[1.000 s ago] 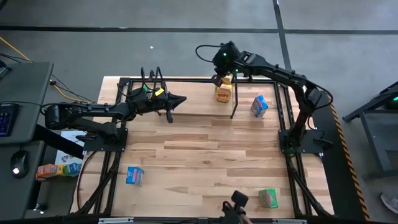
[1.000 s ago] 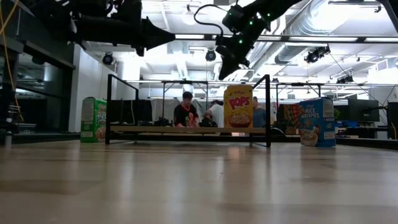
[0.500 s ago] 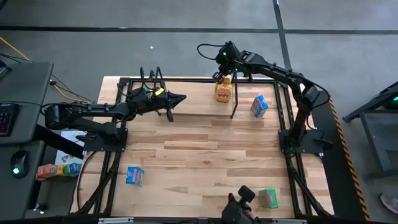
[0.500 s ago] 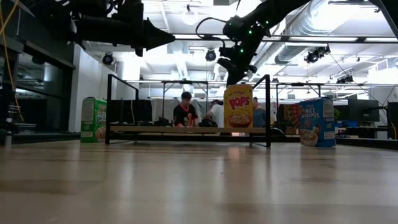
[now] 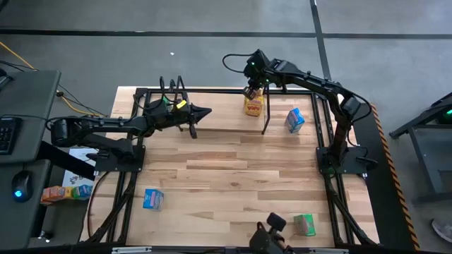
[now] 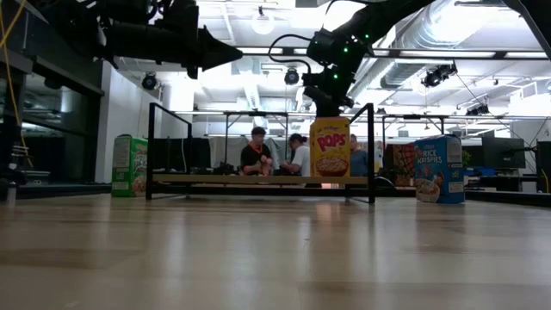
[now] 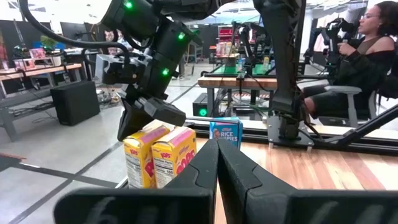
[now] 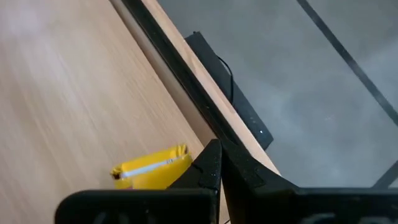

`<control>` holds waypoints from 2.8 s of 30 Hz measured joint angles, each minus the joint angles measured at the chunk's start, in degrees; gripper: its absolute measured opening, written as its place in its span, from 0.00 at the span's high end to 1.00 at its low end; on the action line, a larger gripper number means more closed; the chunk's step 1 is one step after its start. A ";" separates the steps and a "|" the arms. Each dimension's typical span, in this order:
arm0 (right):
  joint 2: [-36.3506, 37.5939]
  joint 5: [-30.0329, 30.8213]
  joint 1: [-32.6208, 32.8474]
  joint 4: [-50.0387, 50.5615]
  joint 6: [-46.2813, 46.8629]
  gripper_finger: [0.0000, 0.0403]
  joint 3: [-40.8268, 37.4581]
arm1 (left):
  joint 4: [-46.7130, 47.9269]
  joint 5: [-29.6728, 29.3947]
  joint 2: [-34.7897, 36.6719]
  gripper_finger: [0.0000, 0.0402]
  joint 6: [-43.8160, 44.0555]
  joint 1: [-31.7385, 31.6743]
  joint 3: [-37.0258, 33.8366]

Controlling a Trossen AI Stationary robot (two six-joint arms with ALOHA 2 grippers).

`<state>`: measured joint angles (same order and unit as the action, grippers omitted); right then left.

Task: Stack cereal on shelf
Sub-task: Adjust the yellow cereal box on the shelf, then put the top green cereal box on the shelf

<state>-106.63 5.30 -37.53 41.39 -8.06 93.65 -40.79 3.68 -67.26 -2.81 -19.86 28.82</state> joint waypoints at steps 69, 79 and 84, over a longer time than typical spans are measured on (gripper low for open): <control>62.76 -5.36 3.95 -26.65 5.67 1.00 -53.33 | 81.01 -16.67 5.03 0.35 20.99 -33.13 16.35; 62.69 -5.37 3.95 -26.66 5.69 1.00 -53.33 | 80.69 -16.64 0.02 0.35 21.77 -33.88 16.00; 62.69 -5.36 3.95 -26.66 5.69 1.00 -53.33 | 80.82 -16.04 -2.04 0.35 21.69 -33.88 16.00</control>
<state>-43.94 -0.05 -33.58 14.72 -2.37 40.32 40.03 -12.36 -69.30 18.88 -53.74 44.82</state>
